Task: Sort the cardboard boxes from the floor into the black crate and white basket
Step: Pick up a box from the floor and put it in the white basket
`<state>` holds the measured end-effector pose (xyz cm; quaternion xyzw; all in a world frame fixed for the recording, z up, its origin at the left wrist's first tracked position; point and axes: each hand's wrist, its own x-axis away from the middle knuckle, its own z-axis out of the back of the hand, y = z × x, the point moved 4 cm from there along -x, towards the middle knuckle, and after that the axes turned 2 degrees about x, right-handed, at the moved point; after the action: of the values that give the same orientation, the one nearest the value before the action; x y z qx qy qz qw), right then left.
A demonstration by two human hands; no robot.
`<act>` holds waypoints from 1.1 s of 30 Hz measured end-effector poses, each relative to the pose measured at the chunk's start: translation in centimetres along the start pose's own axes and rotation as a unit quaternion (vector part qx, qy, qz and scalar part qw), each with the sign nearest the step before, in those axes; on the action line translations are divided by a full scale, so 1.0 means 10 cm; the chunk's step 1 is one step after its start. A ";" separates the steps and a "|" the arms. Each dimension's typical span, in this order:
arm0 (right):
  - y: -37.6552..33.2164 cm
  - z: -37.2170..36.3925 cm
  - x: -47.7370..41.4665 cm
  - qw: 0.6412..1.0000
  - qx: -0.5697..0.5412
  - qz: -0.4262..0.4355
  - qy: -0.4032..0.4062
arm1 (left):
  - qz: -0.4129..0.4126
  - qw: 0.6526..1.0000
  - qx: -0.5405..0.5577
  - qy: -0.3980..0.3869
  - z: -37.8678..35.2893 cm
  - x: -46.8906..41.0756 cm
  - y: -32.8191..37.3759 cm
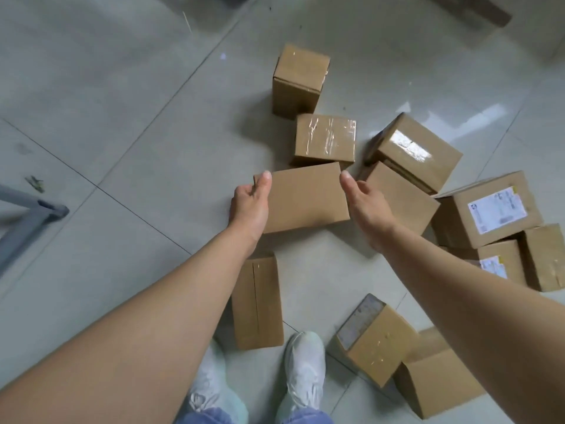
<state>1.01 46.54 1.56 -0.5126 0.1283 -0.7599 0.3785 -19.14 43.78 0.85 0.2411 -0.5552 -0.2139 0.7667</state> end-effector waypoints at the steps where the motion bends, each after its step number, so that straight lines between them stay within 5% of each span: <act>1: 0.11 -0.06 -0.12 1.000 0.004 -0.010 -0.004 | 0.008 1.000 0.002 -0.007 -0.05 -0.13 -0.11; 9: 0.53 -0.35 -0.71 0.999 0.005 -0.040 -0.012 | 0.115 0.985 0.094 -0.084 -0.38 -0.69 -0.55; 15: 0.30 -0.30 -0.46 0.997 -0.032 -0.066 -0.016 | 0.109 0.988 0.100 -0.049 -0.24 -0.46 -0.36; 33: -2.62 1.30 2.67 0.986 -0.163 0.016 0.034 | -0.023 0.979 0.199 0.024 1.56 2.68 2.55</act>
<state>-4.27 47.97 40.78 -0.5394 0.2709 -0.7395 0.2978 -24.63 45.98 40.58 0.4071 -0.5621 -0.1110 0.7113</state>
